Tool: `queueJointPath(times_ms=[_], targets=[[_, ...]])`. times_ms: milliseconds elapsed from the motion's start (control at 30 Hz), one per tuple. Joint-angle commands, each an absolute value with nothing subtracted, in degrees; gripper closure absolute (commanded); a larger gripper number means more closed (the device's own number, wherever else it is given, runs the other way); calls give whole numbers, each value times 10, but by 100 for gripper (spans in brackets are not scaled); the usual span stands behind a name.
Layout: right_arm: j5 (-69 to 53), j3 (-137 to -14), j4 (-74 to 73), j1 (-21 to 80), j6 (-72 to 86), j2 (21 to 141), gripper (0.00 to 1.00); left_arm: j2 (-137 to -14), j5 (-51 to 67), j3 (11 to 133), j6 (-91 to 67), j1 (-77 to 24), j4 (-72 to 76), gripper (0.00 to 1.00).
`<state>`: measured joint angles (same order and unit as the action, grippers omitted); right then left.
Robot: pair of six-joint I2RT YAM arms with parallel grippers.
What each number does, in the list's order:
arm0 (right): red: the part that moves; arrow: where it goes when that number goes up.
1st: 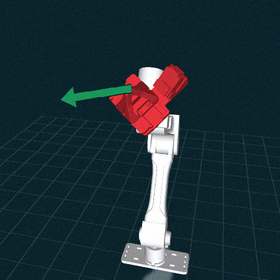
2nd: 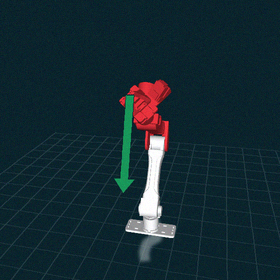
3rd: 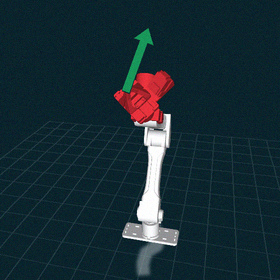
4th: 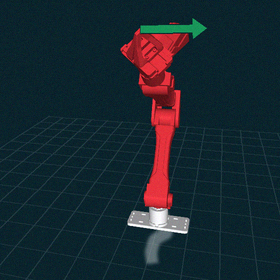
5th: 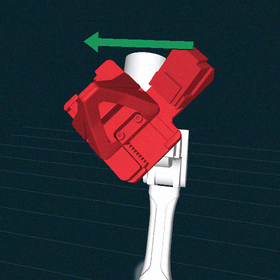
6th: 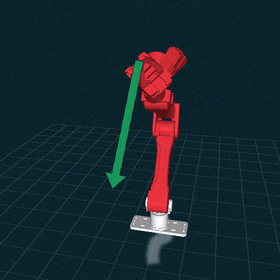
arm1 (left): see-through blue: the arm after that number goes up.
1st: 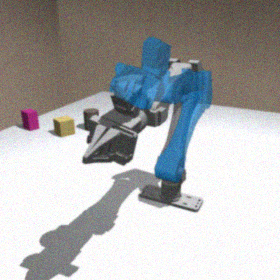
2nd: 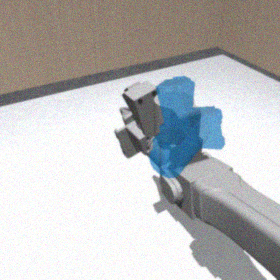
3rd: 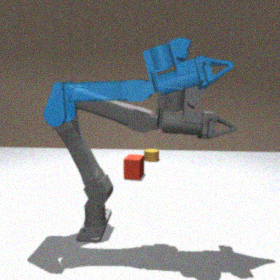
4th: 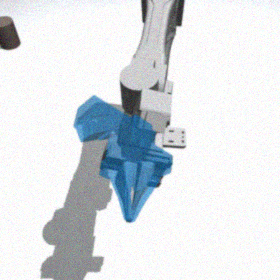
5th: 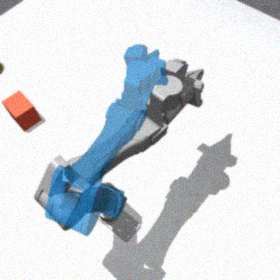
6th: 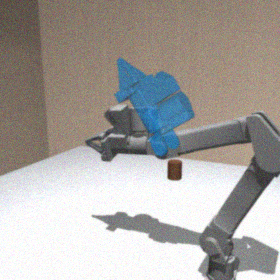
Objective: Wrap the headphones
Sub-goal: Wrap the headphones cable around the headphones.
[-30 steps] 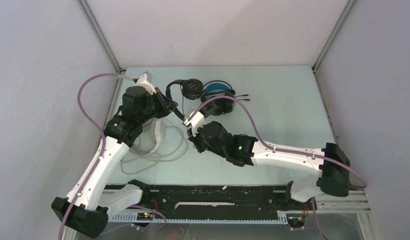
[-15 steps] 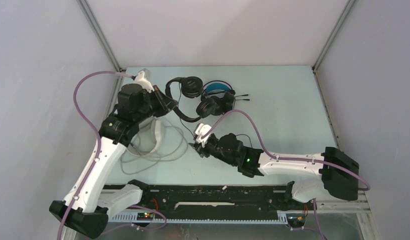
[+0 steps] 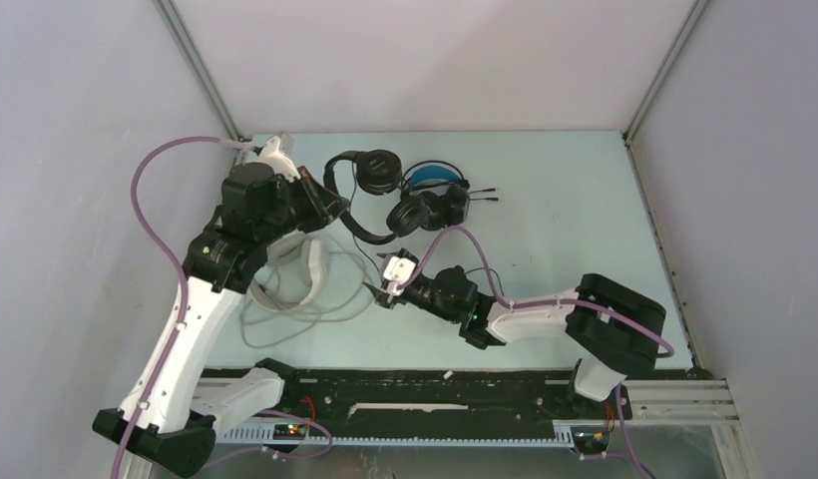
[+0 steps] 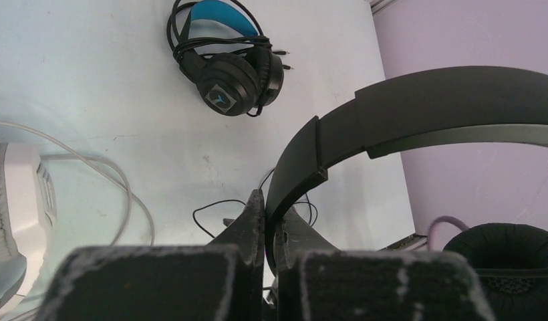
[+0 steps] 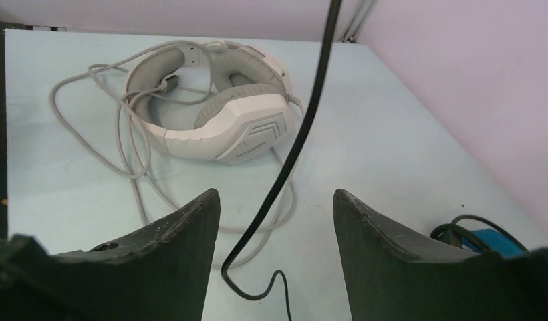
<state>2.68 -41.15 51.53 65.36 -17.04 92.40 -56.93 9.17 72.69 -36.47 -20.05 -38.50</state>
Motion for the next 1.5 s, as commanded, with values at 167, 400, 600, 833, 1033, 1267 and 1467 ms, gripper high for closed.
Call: queueJointPath(times_ms=[167,400,600,833,1033,1267,1467], targets=[[-58,-381,711,635,-189,1006,45,-565,98,782,-360,-195,-373,100],[-80,-328,773,580,-136,985,100,-574,71,802,-335,-195,-397,100],[-131,-251,754,552,-113,910,100,-582,40,833,-316,-194,-397,100],[-104,-208,738,541,-91,852,100,-590,45,843,-282,-192,-400,100],[-95,-172,757,517,-74,808,100,-598,10,873,-251,-177,-444,100],[-85,-174,724,497,-47,797,100,-601,131,864,-217,-171,-428,100],[-134,-218,618,444,-5,762,100,-622,250,839,-147,-171,-455,100]])
